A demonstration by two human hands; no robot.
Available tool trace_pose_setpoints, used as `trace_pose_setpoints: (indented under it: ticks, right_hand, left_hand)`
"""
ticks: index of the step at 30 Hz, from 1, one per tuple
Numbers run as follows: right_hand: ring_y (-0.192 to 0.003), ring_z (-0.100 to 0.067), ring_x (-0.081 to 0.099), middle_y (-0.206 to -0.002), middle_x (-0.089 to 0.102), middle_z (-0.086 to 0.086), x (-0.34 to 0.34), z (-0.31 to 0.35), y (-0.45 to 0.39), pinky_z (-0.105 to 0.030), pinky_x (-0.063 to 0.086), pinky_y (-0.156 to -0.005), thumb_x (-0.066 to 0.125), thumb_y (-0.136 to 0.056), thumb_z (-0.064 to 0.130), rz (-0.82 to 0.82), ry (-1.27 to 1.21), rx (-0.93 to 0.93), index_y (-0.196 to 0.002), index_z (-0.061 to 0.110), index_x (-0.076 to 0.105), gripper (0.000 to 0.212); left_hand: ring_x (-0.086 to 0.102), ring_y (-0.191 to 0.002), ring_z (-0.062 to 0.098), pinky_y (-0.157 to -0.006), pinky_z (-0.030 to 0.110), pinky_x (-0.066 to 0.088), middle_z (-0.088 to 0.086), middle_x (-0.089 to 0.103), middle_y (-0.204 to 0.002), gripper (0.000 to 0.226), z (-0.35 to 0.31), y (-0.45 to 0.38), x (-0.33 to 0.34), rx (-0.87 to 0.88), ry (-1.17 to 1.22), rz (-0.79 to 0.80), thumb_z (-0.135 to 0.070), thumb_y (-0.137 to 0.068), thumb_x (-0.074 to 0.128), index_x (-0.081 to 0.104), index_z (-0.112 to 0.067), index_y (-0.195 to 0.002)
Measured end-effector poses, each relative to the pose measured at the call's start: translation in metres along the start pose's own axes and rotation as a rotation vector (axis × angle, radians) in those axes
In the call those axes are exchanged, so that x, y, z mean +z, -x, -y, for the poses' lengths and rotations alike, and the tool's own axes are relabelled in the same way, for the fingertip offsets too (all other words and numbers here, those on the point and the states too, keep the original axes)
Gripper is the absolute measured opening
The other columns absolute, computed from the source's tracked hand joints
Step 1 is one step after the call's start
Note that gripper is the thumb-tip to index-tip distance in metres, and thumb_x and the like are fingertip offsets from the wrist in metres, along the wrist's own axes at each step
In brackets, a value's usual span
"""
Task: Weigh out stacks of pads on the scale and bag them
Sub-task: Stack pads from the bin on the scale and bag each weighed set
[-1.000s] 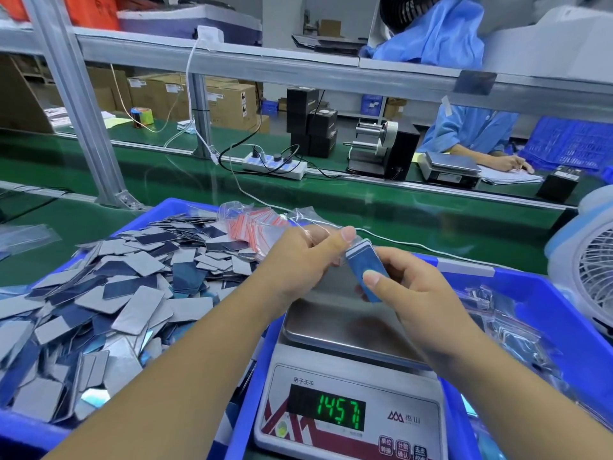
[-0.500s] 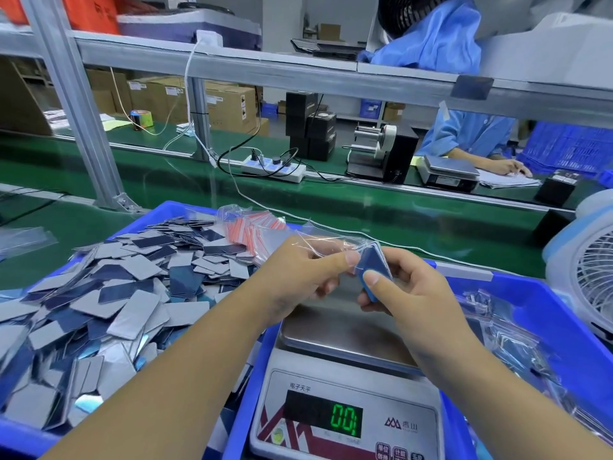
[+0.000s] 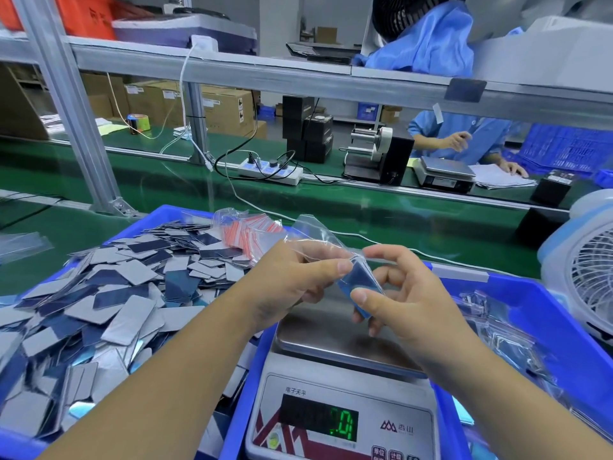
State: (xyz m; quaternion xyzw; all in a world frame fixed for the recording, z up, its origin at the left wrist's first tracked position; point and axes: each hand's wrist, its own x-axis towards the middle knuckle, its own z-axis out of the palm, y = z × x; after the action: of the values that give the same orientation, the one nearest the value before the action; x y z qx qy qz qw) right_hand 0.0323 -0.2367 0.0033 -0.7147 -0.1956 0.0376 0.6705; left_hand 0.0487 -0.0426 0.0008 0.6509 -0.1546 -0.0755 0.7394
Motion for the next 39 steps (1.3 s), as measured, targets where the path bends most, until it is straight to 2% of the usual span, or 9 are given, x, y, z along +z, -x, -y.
trace_pose_setpoints:
  ticks: [6, 11, 17, 20, 23, 26, 32, 34, 39]
  right_hand:
    - [-0.069, -0.028, 0.07, -0.089, 0.066, -0.006, 0.0, 0.002, 0.0, -0.024, 0.048, -0.055, 0.077, -0.077, 0.012, -0.003, 0.075, -0.013, -0.107, 0.04, 0.059, 0.045]
    - [-0.062, -0.026, 0.065, -0.08, 0.067, -0.006, -0.001, 0.004, -0.001, -0.027, 0.044, -0.049, 0.08, -0.07, 0.016, -0.065, -0.054, -0.017, -0.11, 0.025, 0.058, 0.046]
    - [-0.073, -0.024, 0.069, -0.092, 0.071, -0.007, 0.0, 0.004, -0.002, -0.028, 0.051, -0.055, 0.077, -0.066, 0.016, -0.084, -0.105, 0.013, -0.108, 0.017, 0.06, 0.045]
    - [-0.069, -0.022, 0.067, -0.078, 0.067, -0.005, 0.0, 0.003, -0.003, -0.027, 0.053, -0.058, 0.075, -0.07, 0.008, -0.117, -0.144, 0.002, -0.096, 0.011, 0.063, 0.029]
    - [-0.061, -0.025, 0.064, -0.068, 0.064, -0.013, -0.001, 0.001, -0.003, -0.027, 0.053, -0.054, 0.072, -0.081, -0.005, -0.137, -0.193, -0.012, -0.081, 0.01, 0.064, 0.017]
    - [-0.061, -0.025, 0.064, -0.067, 0.066, -0.014, 0.004, 0.001, -0.001, -0.026, 0.052, -0.055, 0.073, -0.077, 0.002, -0.147, -0.244, -0.043, -0.07, 0.018, 0.071, 0.017]
    - [-0.072, -0.017, 0.065, -0.092, 0.074, -0.006, 0.003, 0.001, -0.001, -0.025, 0.05, -0.058, 0.069, -0.074, 0.007, -0.048, -0.3, -0.025, -0.086, 0.016, 0.079, 0.018]
    - [-0.069, -0.013, 0.059, -0.085, 0.072, -0.003, 0.003, 0.0, -0.001, -0.024, 0.048, -0.06, 0.066, -0.075, 0.016, -0.072, -0.229, -0.046, -0.085, 0.021, 0.077, 0.016]
    - [-0.065, -0.006, 0.059, -0.072, 0.069, 0.005, -0.004, 0.001, -0.002, -0.017, 0.048, -0.063, 0.074, -0.083, 0.018, -0.238, 0.104, -0.201, -0.081, 0.025, 0.071, 0.008]
  left_hand:
    - [0.04, -0.059, 0.012, -0.052, 0.02, 0.03, 0.012, 0.058, -0.081, 0.012, -0.004, 0.003, 0.003, 0.014, 0.021, 0.005, -0.018, -0.08, 0.071, 0.08, -0.015, -0.088]
    - [0.036, -0.074, 0.027, -0.058, 0.027, 0.031, 0.015, 0.051, -0.085, 0.024, -0.003, 0.005, 0.002, -0.027, -0.105, 0.11, -0.022, -0.084, 0.072, 0.07, 0.0, -0.093]
    - [0.043, -0.057, 0.007, -0.045, 0.016, 0.032, 0.002, 0.061, -0.075, 0.01, -0.005, 0.002, 0.005, 0.037, 0.079, 0.012, -0.014, -0.083, 0.069, 0.077, -0.016, -0.088]
    - [0.042, -0.056, 0.008, -0.042, 0.015, 0.031, 0.002, 0.061, -0.074, 0.007, -0.007, 0.0, 0.002, 0.08, 0.251, -0.101, -0.011, -0.078, 0.07, 0.074, -0.016, -0.08]
    - [0.044, -0.058, 0.008, -0.046, 0.017, 0.034, -0.003, 0.059, -0.07, 0.011, -0.005, 0.002, 0.002, 0.078, 0.124, -0.005, -0.013, -0.081, 0.07, 0.075, -0.022, -0.076]
    - [0.052, -0.062, 0.01, -0.051, 0.02, 0.041, 0.0, 0.065, -0.073, 0.007, 0.001, 0.005, 0.01, 0.008, -0.017, 0.057, -0.022, -0.078, 0.078, 0.074, -0.024, -0.084]
    - [0.054, -0.063, 0.01, -0.051, 0.019, 0.04, 0.0, 0.064, -0.071, 0.013, 0.007, 0.003, 0.016, 0.0, -0.015, -0.026, -0.03, -0.075, 0.08, 0.077, -0.025, -0.087]
    - [0.053, -0.062, 0.006, -0.055, 0.02, 0.043, -0.008, 0.063, -0.069, 0.005, 0.006, 0.003, 0.015, 0.029, -0.07, 0.013, -0.026, -0.081, 0.079, 0.076, -0.028, -0.085]
    - [0.065, -0.093, 0.01, -0.081, 0.024, 0.051, -0.004, 0.074, -0.101, 0.033, 0.0, 0.004, 0.012, 0.03, -0.019, 0.121, -0.022, -0.076, 0.078, 0.076, -0.027, -0.109]
